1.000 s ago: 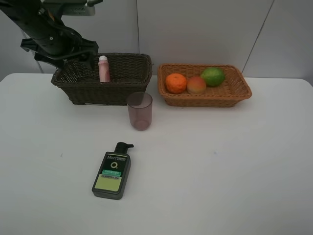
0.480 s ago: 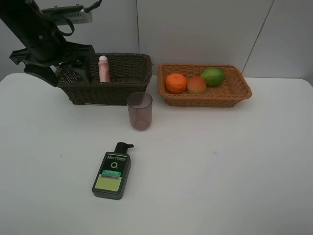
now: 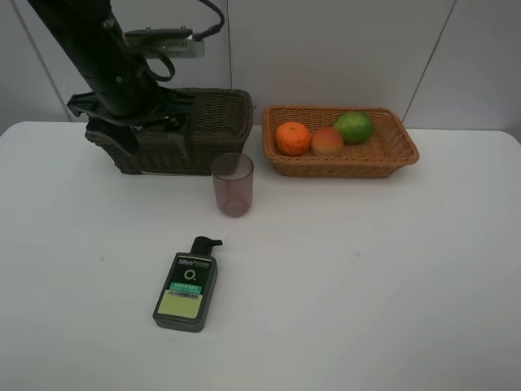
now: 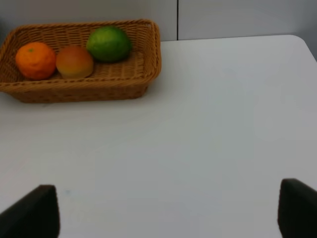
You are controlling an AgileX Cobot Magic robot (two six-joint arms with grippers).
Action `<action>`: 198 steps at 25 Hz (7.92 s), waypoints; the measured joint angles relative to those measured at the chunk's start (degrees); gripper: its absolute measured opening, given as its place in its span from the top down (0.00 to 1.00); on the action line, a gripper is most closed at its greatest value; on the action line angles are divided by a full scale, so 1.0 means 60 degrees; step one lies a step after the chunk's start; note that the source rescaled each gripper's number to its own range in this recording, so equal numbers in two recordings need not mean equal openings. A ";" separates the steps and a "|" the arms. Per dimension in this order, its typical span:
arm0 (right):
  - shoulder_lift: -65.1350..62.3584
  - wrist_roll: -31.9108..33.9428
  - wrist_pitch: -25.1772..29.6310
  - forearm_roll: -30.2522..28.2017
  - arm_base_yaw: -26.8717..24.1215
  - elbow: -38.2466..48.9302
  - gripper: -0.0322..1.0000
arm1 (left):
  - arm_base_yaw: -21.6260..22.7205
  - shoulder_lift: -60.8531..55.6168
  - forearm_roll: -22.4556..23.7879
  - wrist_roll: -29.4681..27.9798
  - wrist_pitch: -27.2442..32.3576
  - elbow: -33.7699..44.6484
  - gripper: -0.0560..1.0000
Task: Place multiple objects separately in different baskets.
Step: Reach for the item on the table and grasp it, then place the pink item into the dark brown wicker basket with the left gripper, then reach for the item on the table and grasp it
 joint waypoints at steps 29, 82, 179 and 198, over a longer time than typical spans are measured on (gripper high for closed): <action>0.0000 0.0000 0.0000 0.0000 0.0000 0.0000 0.13 | -0.1213 0.2765 0.1433 -0.4019 -0.0219 -0.1914 0.01; 0.0000 0.0000 0.0000 0.0000 0.0000 0.0000 0.13 | -0.1052 0.3551 0.0609 -0.3719 -0.1040 -0.1914 0.95; 0.0000 0.0000 0.0000 0.0000 0.0000 0.0000 0.13 | -0.0785 -0.0558 0.0608 0.2298 -0.0597 0.2117 0.07; 0.0000 0.0000 0.0000 0.0000 0.0000 0.0000 0.13 | -0.1710 -0.0558 0.0497 1.7068 -0.0189 0.2157 0.07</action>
